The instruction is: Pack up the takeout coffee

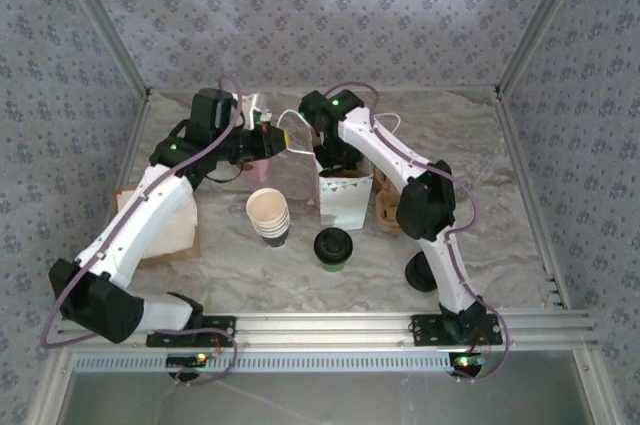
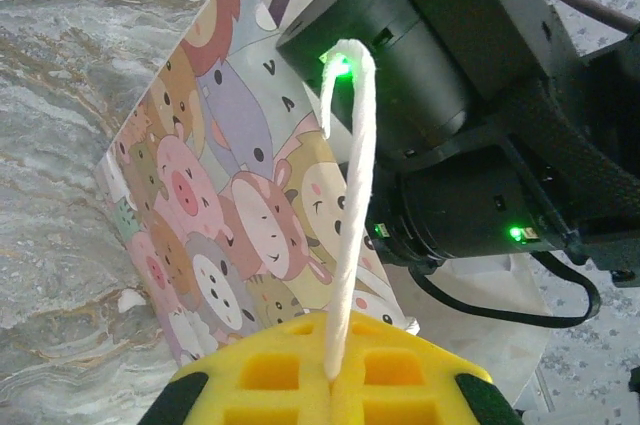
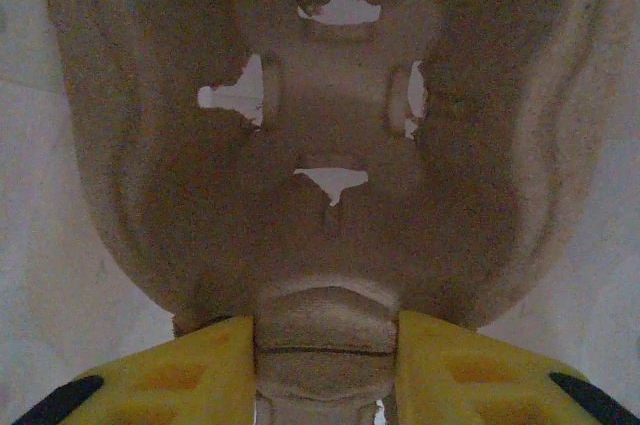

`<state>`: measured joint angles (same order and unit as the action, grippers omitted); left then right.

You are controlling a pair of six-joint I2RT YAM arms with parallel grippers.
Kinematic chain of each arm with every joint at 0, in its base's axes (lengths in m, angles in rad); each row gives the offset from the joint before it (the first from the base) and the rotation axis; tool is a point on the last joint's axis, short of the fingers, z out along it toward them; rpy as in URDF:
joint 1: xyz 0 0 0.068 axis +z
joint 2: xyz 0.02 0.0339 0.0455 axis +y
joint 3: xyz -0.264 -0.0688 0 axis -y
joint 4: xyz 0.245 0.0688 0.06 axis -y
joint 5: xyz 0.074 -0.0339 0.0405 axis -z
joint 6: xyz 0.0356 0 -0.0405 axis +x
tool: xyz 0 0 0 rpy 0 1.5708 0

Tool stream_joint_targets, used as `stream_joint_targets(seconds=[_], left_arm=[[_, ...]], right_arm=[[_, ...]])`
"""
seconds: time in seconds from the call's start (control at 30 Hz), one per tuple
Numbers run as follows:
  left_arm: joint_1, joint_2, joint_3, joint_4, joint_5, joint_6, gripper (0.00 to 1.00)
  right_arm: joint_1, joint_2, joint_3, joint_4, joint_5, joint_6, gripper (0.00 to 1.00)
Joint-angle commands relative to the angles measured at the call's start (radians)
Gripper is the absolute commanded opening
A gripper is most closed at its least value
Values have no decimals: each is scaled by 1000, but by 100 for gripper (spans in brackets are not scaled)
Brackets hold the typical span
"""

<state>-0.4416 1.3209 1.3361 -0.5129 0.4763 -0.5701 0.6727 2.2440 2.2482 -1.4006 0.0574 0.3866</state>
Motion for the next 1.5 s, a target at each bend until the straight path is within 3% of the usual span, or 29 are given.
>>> stream_joint_targets(seconds=[0.0, 0.73, 1.13, 1.47], left_arm=[[-7, -35, -12, 16, -18, 2, 3], [-8, -32, -7, 11, -24, 2, 3], [-8, -29, -6, 14, -30, 1, 3], [-2, -40, 2, -11, -98, 18, 3]], right_arm=[[-6, -51, -14, 18, -24, 18, 41], [-3, -53, -66, 44, -33, 19, 54], [-1, -74, -34, 23, -23, 18, 60], [3, -32, 67, 4, -45, 12, 63]])
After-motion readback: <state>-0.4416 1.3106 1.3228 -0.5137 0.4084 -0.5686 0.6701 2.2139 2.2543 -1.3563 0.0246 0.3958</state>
